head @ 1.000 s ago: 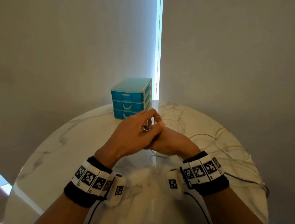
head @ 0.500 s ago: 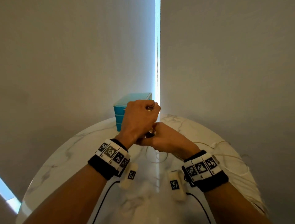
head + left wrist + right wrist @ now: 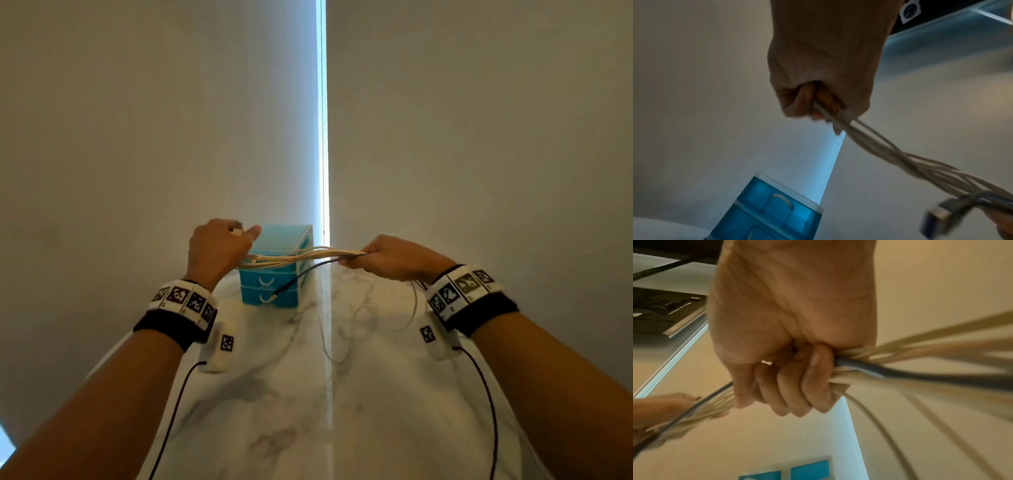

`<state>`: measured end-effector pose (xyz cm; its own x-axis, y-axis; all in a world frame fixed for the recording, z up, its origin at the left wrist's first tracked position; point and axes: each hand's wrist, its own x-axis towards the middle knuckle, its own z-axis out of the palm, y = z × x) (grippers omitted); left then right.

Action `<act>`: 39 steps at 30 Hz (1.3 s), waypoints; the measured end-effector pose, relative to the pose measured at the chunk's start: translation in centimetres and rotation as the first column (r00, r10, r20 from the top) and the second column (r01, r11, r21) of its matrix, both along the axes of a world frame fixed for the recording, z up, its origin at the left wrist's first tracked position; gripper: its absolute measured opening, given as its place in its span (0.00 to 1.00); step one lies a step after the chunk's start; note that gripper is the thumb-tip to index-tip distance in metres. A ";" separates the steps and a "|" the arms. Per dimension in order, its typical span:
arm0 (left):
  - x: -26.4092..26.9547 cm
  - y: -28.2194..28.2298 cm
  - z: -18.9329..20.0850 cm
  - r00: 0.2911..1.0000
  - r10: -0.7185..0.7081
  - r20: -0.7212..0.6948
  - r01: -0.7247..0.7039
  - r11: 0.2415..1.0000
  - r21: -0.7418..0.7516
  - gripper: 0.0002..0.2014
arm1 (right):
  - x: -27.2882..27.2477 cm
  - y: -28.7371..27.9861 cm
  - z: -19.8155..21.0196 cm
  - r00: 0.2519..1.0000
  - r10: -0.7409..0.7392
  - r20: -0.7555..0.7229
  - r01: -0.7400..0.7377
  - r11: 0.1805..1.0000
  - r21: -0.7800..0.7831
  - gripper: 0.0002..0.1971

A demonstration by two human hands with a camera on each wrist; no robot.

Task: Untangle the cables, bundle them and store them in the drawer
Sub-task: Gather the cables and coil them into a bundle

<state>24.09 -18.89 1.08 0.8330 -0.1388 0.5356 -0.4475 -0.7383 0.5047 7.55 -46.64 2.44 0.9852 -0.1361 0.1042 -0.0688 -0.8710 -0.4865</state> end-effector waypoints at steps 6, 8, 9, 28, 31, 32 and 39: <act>-4.2 -0.6 -1.2 0.999 -0.034 0.013 0.028 0.943 0.331 0.42 | 0.8 1.6 -2.6 0.998 -0.015 -0.054 0.015 1.000 -0.015 0.29; -6.6 -2.7 -1.8 0.975 -0.195 0.108 0.138 0.908 0.397 0.49 | 1.1 2.7 -3.2 0.995 0.040 -0.089 -0.043 0.999 -0.033 0.24; -7.5 -4.0 -2.2 0.954 -0.282 0.102 0.204 0.860 0.468 0.53 | 1.2 3.3 -3.2 0.992 0.073 -0.100 -0.077 0.996 -0.036 0.20; -4.7 -3.0 2.7 0.919 -0.381 0.100 0.387 0.921 -0.049 0.28 | -0.9 0.0 1.4 0.965 0.165 -0.206 -0.107 0.958 0.266 0.29; -3.8 -0.6 3.8 0.942 -0.318 0.105 0.320 0.947 -0.007 0.27 | -0.7 -2.7 1.7 0.987 -0.012 -0.157 0.019 0.999 0.044 0.29; -3.8 -0.4 3.9 0.949 -0.300 0.098 0.302 0.953 0.002 0.26 | -0.4 -3.5 1.9 0.991 -0.071 -0.113 0.066 0.997 -0.041 0.28; -4.2 -0.4 5.5 0.952 -0.283 0.116 0.281 0.959 0.035 0.28 | 0.0 -9.9 3.0 0.802 -0.355 0.481 0.569 0.700 -0.432 0.16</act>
<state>19.88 -19.25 6.55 0.6889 -0.3695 0.6236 -0.6948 -0.5816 0.4231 7.59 -56.57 5.41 0.6931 -0.3800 0.6125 -0.4612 -0.8869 -0.0283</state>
